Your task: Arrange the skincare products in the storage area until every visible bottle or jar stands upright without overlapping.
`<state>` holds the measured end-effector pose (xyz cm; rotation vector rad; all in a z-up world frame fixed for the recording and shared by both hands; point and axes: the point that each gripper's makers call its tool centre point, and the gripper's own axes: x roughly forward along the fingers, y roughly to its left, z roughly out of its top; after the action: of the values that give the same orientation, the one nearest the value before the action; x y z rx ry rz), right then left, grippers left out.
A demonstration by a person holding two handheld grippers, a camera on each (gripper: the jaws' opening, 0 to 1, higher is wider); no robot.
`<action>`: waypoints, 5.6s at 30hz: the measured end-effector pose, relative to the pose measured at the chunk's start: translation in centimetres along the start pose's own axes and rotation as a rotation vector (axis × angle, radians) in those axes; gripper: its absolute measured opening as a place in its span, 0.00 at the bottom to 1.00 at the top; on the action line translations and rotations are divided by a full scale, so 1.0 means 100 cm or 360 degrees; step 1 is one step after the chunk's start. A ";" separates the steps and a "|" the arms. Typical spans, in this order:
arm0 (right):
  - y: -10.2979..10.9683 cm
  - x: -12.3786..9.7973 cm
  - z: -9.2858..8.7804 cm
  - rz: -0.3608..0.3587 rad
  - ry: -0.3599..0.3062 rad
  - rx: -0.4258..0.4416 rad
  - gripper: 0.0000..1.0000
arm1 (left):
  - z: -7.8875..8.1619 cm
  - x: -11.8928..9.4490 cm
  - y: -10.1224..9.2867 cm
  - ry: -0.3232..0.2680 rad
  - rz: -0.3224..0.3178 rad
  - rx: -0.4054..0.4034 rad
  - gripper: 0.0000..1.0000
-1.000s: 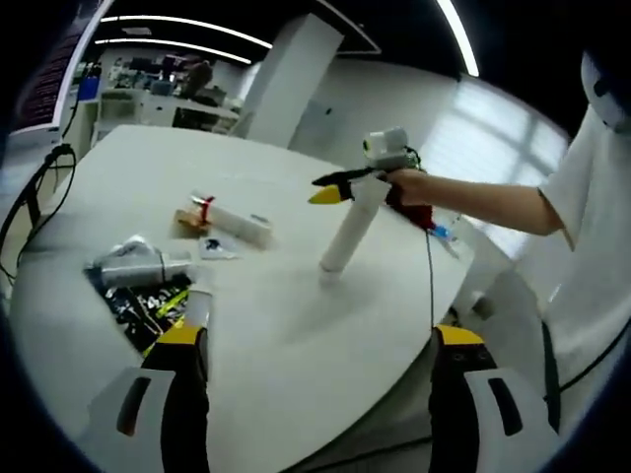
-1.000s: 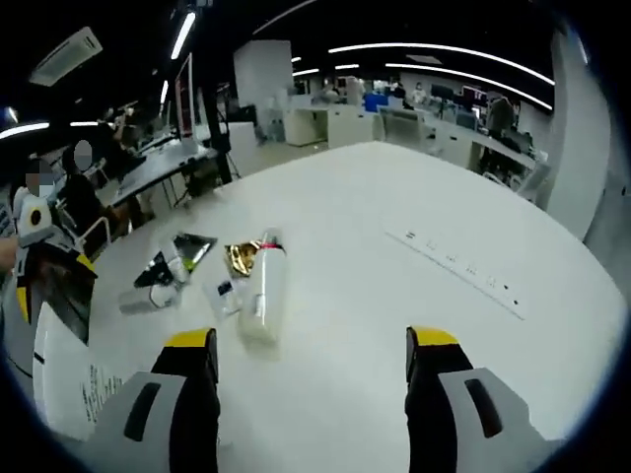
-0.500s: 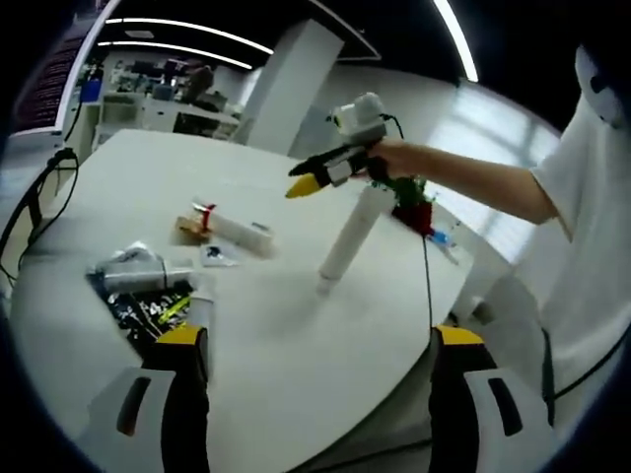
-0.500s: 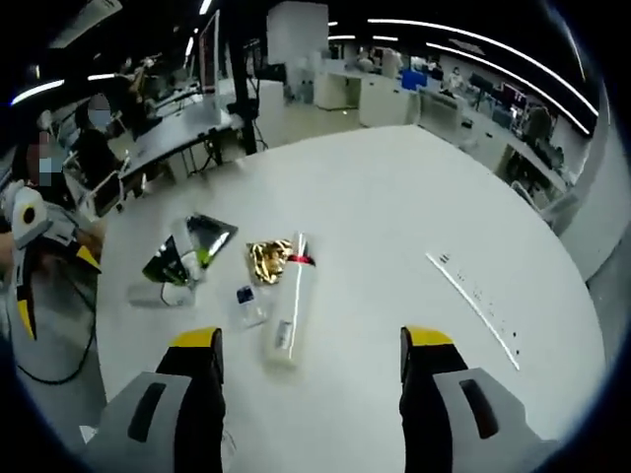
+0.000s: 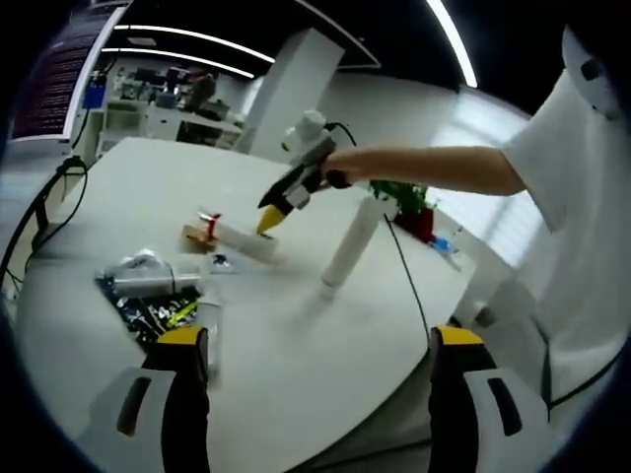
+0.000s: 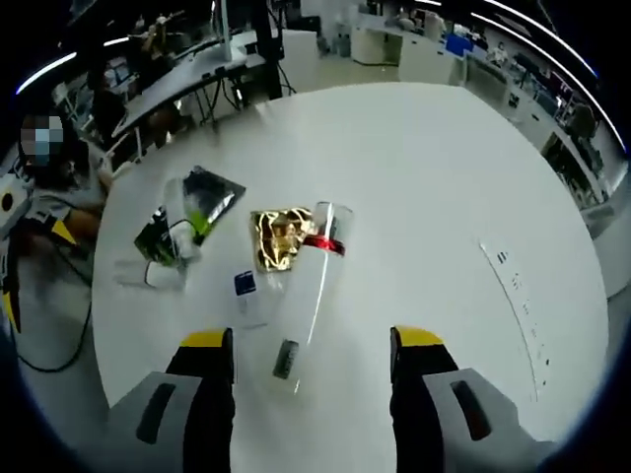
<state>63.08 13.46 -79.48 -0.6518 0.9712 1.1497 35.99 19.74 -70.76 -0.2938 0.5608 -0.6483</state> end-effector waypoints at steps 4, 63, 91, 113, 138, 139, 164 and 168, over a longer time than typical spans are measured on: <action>0.008 0.009 0.005 0.0050 0.0008 -0.0021 0.59 | 0.000 0.000 0.004 0.0001 0.0026 -0.0008 0.85; -0.012 0.043 0.007 -0.0009 -0.0036 -0.0024 0.27 | -0.002 0.002 0.018 0.0041 0.0124 -0.0021 0.84; -0.038 -0.027 -0.034 -0.0170 -0.0162 0.0210 0.26 | 0.012 0.003 -0.001 0.0028 0.0061 0.0016 0.84; -0.044 -0.097 -0.091 -0.0334 -0.0352 0.0494 0.26 | 0.024 -0.007 -0.035 0.0020 0.0019 0.0134 0.84; 0.021 -0.179 -0.150 -0.0453 -0.0670 0.0745 0.26 | 0.037 -0.003 -0.073 -0.0009 -0.0107 0.0217 0.84; 0.022 -0.181 -0.152 -0.0456 -0.0682 0.0750 0.26 | 0.037 -0.002 -0.077 -0.0009 -0.0118 0.0220 0.84; 0.169 -0.229 -0.124 -0.0444 -0.1212 0.0770 0.27 | 0.049 0.009 -0.111 -0.0065 -0.0190 0.0134 0.82; 0.191 -0.217 -0.104 -0.0390 -0.1250 0.0729 0.27 | 0.052 0.008 -0.113 -0.0089 -0.0184 0.0111 0.81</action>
<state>39.77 0.87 -64.04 0.0712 0.4279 0.8095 33.98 11.10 -62.09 -0.2797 0.4692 -0.7676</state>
